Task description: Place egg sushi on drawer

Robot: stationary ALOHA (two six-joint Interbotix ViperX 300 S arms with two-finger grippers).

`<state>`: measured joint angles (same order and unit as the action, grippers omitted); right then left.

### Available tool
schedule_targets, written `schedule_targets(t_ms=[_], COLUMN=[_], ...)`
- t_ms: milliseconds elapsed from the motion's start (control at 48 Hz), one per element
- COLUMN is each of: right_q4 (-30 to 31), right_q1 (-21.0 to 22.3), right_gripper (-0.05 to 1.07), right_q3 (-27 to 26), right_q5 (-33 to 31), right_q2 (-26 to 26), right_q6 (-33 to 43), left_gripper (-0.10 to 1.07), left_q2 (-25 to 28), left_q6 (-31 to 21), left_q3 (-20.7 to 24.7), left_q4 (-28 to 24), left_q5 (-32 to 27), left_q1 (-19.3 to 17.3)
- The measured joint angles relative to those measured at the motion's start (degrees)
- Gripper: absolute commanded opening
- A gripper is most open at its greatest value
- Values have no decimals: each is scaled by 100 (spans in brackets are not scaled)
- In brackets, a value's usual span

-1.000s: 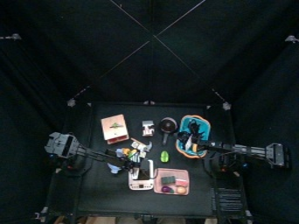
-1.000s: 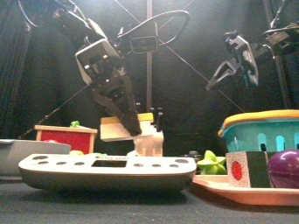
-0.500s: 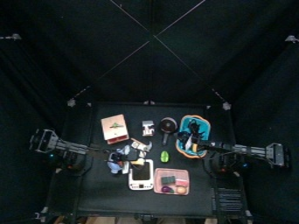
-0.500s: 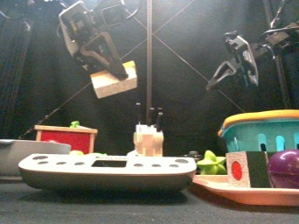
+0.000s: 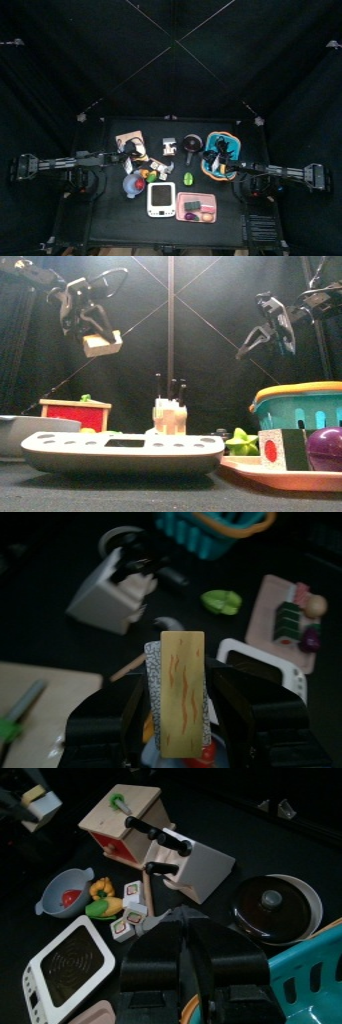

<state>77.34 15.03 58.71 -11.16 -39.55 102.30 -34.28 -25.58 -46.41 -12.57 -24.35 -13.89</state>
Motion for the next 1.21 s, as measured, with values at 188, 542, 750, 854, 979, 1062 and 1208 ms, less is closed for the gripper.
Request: schedule_targets(t_ms=[188, 542, 750, 854, 979, 1062, 1208], right_q4=[0, 9, 18, 18, 35, 35, 44], right_q1=[0, 0, 18, 18, 18, 18, 26], right_gripper=[46, 46, 46, 46, 46, 46, 46], right_q3=[0, 0, 0, 0, 0, 0, 0], right_q5=[0, 0, 9, 9, 9, 9, 9], right_q2=[26, 79, 88, 97, 105, 105, 114], right_q6=[-9, 0, 0, 0, 0, -9, 0], left_gripper=[60, 62, 62, 65, 71, 77, 85], left_q2=[-88, -668, -483, -475, -466, -457, -448], left_q6=[-519, -2153, -2566, -2575, -2575, -2575, -2575], left_q3=[44, -668, -1090, -1178, -1301, -1371, -1450], left_q4=[-413, -1802, -1995, -2004, -2004, -2004, -1995], left_q5=[-615, -738, -316, -167, -9, 132, 439], left_q1=[-615, -1441, -1529, -1679, -1916, -2004, -2118])
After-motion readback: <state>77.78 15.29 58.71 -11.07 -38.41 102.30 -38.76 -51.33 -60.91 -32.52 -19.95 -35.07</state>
